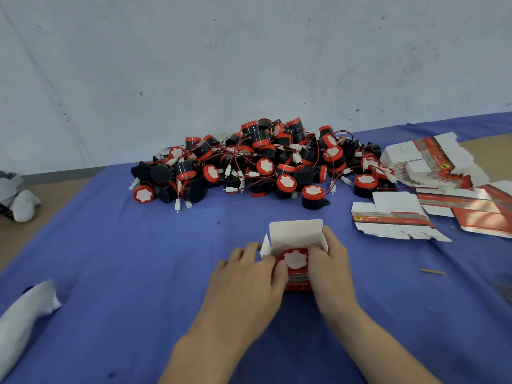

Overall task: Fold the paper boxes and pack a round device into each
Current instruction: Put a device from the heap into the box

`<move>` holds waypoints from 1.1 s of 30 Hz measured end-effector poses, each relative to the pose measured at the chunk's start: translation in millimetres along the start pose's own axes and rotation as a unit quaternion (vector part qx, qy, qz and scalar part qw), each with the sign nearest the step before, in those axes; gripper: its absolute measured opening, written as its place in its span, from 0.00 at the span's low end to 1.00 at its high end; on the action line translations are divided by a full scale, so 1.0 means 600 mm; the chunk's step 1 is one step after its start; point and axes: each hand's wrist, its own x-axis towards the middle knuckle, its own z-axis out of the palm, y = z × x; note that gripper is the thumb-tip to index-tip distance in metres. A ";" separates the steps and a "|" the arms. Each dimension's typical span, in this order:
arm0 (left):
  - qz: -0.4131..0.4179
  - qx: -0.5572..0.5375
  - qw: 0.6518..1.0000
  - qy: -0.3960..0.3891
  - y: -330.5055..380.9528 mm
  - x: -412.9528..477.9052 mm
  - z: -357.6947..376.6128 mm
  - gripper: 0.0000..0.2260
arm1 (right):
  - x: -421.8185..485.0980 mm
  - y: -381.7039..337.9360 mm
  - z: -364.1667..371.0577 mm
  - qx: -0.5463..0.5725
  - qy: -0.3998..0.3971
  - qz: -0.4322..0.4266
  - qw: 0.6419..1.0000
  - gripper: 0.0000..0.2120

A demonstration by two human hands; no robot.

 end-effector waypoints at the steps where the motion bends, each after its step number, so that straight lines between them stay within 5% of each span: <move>1: 0.003 0.009 1.000 -0.002 0.002 -0.002 0.001 0.22 | 0.000 0.000 0.001 0.000 0.002 0.001 1.000 0.16; 8: 0.002 -0.009 1.000 0.028 -0.001 -0.003 0.004 0.27 | -0.002 0.004 -0.004 0.000 -0.020 -0.019 1.000 0.08; 17: 0.009 -0.223 0.965 0.138 -0.001 -0.005 -0.003 0.16 | 0.004 -0.005 -0.018 -0.014 -0.073 -0.022 0.997 0.07; 19: -0.048 -0.335 0.934 0.118 -0.008 0.000 0.001 0.13 | 0.002 -0.008 -0.023 -0.005 -0.108 -0.005 0.994 0.06; 23: -0.123 -0.474 0.870 0.060 -0.017 0.011 0.013 0.08 | 0.018 -0.028 -0.030 0.046 -0.119 0.063 0.990 0.21; 28: -0.152 -0.532 0.833 -0.001 -0.019 0.020 0.019 0.08 | 0.019 -0.005 -0.054 0.085 -0.108 0.123 0.983 0.13; 33: -0.167 -0.573 0.801 -0.037 -0.019 0.026 0.019 0.08 | 0.027 0.007 -0.062 0.041 -0.136 0.098 0.985 0.19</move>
